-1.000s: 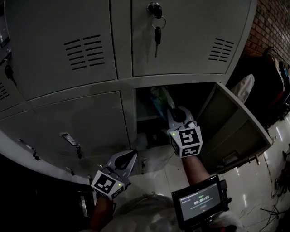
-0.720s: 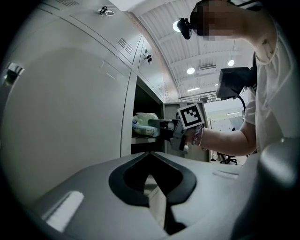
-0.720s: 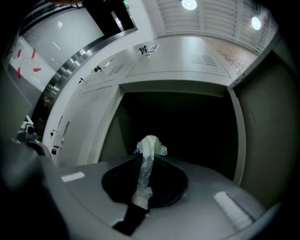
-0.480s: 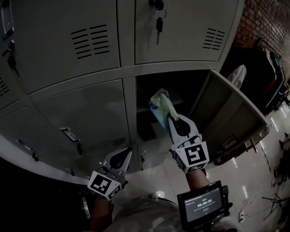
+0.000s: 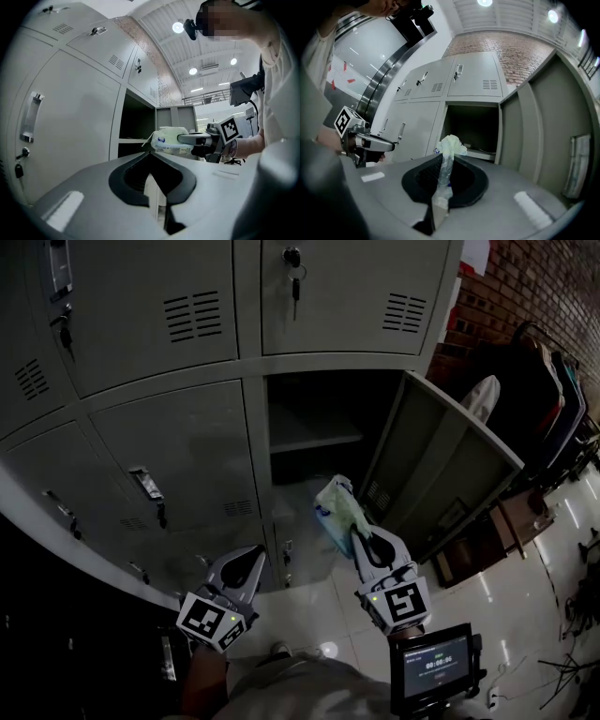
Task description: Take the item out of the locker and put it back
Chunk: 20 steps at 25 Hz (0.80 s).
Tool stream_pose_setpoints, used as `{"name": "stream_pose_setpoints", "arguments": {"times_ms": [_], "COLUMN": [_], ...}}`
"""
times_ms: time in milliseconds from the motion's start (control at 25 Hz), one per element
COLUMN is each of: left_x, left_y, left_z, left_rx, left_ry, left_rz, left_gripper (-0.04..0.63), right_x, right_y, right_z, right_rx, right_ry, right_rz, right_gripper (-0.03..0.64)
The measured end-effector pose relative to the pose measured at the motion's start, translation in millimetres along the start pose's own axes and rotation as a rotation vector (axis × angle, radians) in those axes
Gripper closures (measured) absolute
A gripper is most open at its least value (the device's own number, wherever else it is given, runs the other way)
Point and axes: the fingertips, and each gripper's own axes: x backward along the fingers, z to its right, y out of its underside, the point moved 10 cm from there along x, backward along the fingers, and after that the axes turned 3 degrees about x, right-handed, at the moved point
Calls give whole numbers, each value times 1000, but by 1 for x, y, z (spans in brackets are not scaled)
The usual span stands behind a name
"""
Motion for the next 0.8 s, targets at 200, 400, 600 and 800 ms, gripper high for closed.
{"name": "stream_pose_setpoints", "arguments": {"times_ms": [200,400,600,800], "left_x": [11,16,22,28], "left_y": [-1,4,3,3], "left_z": [61,112,132,140], "left_rx": [-25,-34,-34,-69], "left_ry": [-41,-76,-104,-97], "left_rz": [7,13,22,25], "left_gripper": [620,620,620,621], "right_x": [41,77,99,115], "right_y": [-2,3,4,2], "right_z": [4,11,9,7], "right_rx": [3,-24,-28,-44], "right_ry": [-56,-97,-124,-106], "right_rz": [25,32,35,46], "right_gripper": [614,614,614,614]}}
